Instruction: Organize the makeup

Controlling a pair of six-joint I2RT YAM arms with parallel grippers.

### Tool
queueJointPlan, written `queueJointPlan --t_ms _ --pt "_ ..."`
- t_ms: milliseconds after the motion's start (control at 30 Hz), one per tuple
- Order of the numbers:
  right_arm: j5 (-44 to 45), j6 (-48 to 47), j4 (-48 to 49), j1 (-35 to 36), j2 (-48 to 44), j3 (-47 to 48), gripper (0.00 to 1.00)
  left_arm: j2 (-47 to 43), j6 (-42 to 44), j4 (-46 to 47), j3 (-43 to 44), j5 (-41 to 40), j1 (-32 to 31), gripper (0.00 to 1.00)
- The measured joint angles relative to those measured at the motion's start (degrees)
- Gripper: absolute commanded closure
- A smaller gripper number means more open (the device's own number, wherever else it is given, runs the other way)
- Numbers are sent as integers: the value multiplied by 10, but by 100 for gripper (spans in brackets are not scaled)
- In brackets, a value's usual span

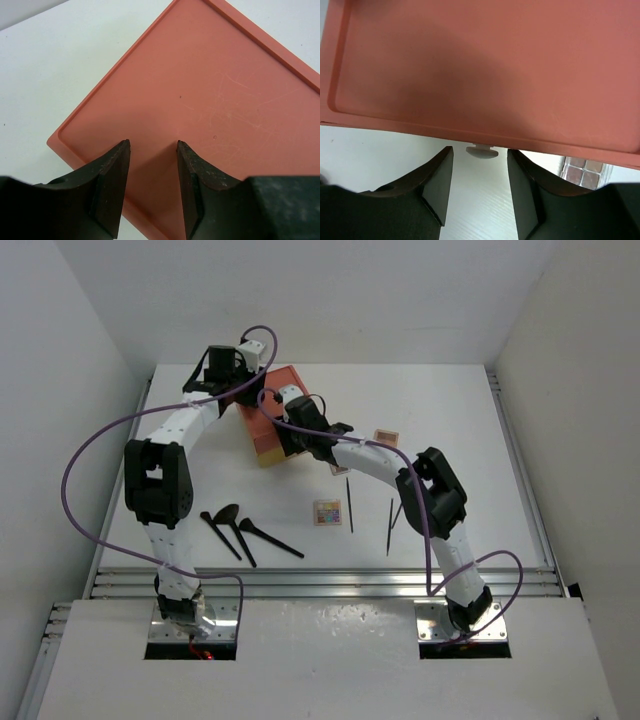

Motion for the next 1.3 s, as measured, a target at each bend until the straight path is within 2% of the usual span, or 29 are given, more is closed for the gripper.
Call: queueJointPlan --t_ms 167,233,367,433,533,633,667,700,767,1033,1300 --pt "3 -1 11 0 0 0 55 0 0 5 -3 0 0 52" --pt "6 -2 11 0 0 0 59 0 0 7 -4 0 0 52" --pt "12 -1 13 0 0 0 59 0 0 9 -4 0 0 52" --pt "14 -2 14 0 0 0 63 0 0 9 -4 0 0 52" --pt "15 -2 16 0 0 0 72 0 0 9 -4 0 0 52" --pt "16 -5 17 0 0 0 87 0 0 10 -4 -2 -1 52" --pt "16 -5 17 0 0 0 87 0 0 10 -4 -2 -1 52" --pt "16 -6 18 0 0 0 95 0 0 10 -4 -2 -1 52" --pt "16 -9 21 0 0 -2 100 0 0 10 -4 -3 -1 52" --pt "11 -26 66 3 -54 -92 100 0 -3 10 -4 -4 -3 52" --pt "0 -49 68 34 -192 -267 100 0 -15 10 -4 -6 -5 53"
